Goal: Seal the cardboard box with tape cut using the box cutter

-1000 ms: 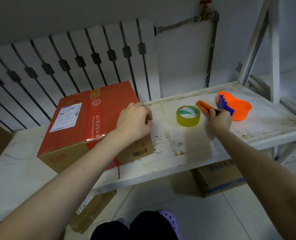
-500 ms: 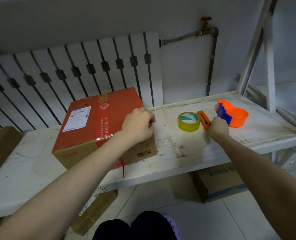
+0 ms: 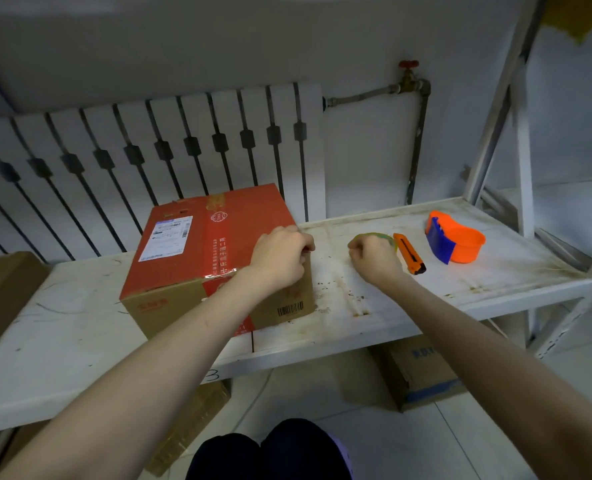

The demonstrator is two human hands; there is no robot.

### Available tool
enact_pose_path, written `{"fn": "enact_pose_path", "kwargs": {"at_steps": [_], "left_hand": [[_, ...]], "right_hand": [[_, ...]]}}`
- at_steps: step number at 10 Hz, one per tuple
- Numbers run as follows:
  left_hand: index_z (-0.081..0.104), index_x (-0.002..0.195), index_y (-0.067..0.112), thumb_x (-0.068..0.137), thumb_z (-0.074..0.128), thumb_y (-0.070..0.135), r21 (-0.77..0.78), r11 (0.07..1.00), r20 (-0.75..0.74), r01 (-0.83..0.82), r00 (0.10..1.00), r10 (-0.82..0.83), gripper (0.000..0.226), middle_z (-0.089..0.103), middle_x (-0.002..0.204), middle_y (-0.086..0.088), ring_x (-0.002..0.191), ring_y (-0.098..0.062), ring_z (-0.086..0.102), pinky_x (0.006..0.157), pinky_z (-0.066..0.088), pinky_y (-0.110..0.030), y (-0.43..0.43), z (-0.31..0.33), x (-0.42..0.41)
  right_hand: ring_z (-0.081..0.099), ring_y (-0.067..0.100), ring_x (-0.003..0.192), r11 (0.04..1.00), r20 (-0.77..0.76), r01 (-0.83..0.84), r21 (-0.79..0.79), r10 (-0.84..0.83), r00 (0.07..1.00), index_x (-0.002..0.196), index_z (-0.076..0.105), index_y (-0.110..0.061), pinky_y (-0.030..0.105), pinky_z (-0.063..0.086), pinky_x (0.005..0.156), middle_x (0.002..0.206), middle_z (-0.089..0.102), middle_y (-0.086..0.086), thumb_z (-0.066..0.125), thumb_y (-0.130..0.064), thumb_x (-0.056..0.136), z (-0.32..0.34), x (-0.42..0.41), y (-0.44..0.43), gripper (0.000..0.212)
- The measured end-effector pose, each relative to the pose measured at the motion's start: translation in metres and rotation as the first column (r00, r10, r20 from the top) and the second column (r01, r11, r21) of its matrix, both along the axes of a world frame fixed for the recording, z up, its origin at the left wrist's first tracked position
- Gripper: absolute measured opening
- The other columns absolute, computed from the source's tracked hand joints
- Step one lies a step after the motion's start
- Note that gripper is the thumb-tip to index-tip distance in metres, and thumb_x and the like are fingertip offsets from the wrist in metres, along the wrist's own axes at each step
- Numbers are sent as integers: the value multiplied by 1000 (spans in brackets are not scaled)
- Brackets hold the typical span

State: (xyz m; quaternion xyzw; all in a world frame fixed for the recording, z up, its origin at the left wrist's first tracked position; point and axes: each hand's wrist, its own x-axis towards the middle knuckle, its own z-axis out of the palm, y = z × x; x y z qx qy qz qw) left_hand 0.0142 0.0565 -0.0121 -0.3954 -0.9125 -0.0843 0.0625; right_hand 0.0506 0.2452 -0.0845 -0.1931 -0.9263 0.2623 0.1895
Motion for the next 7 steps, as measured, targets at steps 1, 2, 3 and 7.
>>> {"fn": "enact_pose_path", "kwargs": {"at_steps": [1,2,3,7], "left_hand": [[61,118,20,87,51,6,-24,1000,11,12,1000,-12,36,58,122,-4,113,-27,52,92,46,-42,-5,2,1],[55,127,21,85,53,5,-59,997,68,50,997,-46,45,56,128,-4,119,-27,52,95,46,-43,-16,5,1],[46,134,24,86,56,8,12,1000,92,19,996,-20,52,54,131,-5,121,-28,50,97,46,-45,-33,3,3],[65,109,23,88,60,21,196,954,65,-228,974,219,22,61,118,-4,110,-24,56,90,52,-41,-113,20,13]], "right_hand": [[64,23,88,990,-105,-82,-114,70,992,102,68,-12,35,53,77,96,70,5,47,-13,91,6,2,-33,24],[64,20,90,963,-176,-144,-229,105,979,111,65,-10,30,52,80,103,69,8,47,-10,91,9,8,-54,27],[61,16,91,929,-204,-230,-290,175,963,126,53,-14,22,49,74,113,64,7,52,-10,90,8,11,-68,36],[54,14,103,986,-262,-158,-55,138,955,119,58,-20,24,45,88,123,52,3,57,-16,89,35,23,-116,30]]}}
